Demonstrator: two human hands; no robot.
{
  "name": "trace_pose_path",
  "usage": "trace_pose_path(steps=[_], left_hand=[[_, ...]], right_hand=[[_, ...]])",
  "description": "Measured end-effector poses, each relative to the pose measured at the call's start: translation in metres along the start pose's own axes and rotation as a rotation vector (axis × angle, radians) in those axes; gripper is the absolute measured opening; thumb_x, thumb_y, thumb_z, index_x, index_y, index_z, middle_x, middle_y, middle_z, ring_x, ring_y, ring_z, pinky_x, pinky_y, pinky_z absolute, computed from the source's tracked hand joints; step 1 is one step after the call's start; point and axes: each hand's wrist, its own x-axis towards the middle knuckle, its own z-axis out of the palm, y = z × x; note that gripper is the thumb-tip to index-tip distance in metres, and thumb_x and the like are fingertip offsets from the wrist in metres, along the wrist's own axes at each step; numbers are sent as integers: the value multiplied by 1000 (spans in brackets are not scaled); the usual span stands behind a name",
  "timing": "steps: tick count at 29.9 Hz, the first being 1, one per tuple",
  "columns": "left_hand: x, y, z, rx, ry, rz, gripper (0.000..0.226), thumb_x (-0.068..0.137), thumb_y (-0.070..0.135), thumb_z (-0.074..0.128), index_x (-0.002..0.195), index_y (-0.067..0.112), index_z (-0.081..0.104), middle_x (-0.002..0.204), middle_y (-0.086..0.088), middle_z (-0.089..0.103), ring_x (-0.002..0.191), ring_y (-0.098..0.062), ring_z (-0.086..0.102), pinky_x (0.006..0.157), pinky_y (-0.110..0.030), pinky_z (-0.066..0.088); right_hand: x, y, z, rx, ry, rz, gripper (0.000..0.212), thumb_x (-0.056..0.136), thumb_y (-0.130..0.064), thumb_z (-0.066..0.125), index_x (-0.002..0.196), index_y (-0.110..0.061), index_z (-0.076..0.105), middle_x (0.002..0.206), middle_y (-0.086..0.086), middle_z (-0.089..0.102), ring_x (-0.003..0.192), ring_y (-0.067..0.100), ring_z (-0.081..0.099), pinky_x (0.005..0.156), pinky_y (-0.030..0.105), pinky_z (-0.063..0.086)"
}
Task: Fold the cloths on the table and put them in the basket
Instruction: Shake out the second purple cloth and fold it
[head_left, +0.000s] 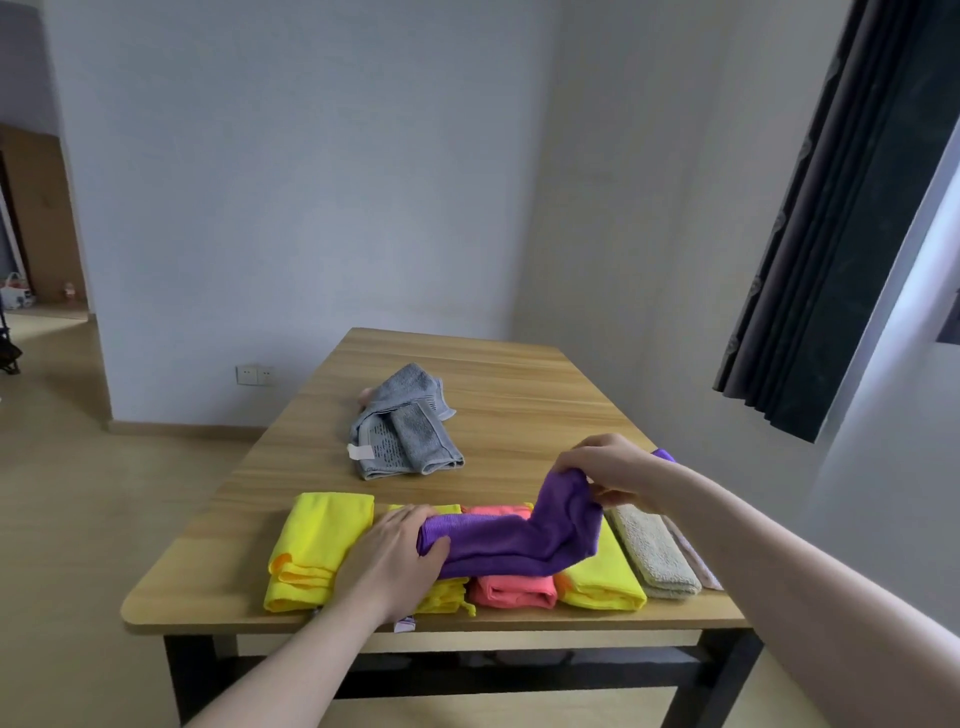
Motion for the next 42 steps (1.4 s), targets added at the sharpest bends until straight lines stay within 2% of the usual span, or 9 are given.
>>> trace_pose_path(steps=[4, 8, 13, 20, 24, 30, 35, 38, 42], left_hand=[[0, 0, -2, -5, -2, 20, 37, 99, 54, 40, 132, 39, 51, 129, 21, 57, 118, -4, 52, 99, -25, 45], [-1, 1, -2, -23, -8, 15, 35, 99, 53, 39, 130, 41, 51, 124, 22, 57, 114, -3, 51, 98, -24, 44], [0, -1, -1, -48, -26, 14, 38, 94, 57, 34, 123, 41, 53, 118, 24, 57, 112, -3, 52, 96, -27, 45], [1, 0, -1, -105, -40, 18, 24, 93, 51, 42, 109, 41, 56, 107, 27, 59, 104, -1, 51, 91, -28, 47], [0, -3, -1, -105, -29, 12, 30, 94, 56, 41, 114, 41, 57, 110, 27, 58, 105, 0, 50, 91, -24, 45], [0, -3, -4, -80, -30, 7, 26, 95, 59, 41, 106, 40, 54, 107, 23, 58, 100, -4, 53, 86, -27, 46], [-2, 0, -8, -121, -74, 5, 23, 93, 46, 42, 110, 36, 54, 111, 17, 58, 108, -12, 54, 90, -34, 46], [-1, -5, -8, -236, -88, -24, 51, 88, 47, 37, 138, 43, 46, 121, 13, 59, 110, -14, 56, 87, -34, 44], [2, -10, -5, -438, -32, 1, 63, 82, 58, 37, 142, 41, 45, 144, 22, 54, 132, -1, 49, 108, -34, 41]], right_hand=[[-2, -19, 25, 72, -43, -21, 9, 85, -20, 72, 87, -12, 68, 66, 0, 58, 45, 14, 54, 49, 22, 46], [-4, -30, 52, 82, -76, -64, 9, 86, -16, 73, 90, -9, 74, 70, 2, 61, 46, 12, 58, 47, 20, 49], [3, -32, 86, 111, -103, -66, 12, 81, -14, 77, 90, -6, 75, 79, 9, 73, 66, 25, 73, 77, 39, 64], [2, -28, 107, 151, -173, -37, 6, 84, -10, 73, 87, -12, 69, 99, 12, 72, 86, 35, 77, 82, 43, 63], [-1, -19, 104, 261, -132, -124, 11, 88, -5, 67, 96, -12, 69, 95, 11, 73, 77, 30, 76, 81, 43, 64], [-13, 9, 92, -280, 154, -478, 31, 86, -19, 63, 112, -32, 73, 106, -18, 66, 103, 7, 63, 82, 23, 44], [-8, 37, 112, -455, 57, -538, 43, 94, -36, 62, 137, -32, 62, 151, -5, 51, 141, 20, 41, 116, 27, 28], [-4, 49, 127, -501, 48, -513, 48, 98, -41, 54, 145, -32, 53, 157, -4, 43, 148, 21, 31, 122, 31, 21], [-4, 56, 140, -555, 77, -501, 52, 102, -48, 44, 152, -33, 43, 160, -10, 38, 152, 22, 21, 125, 40, 17]])
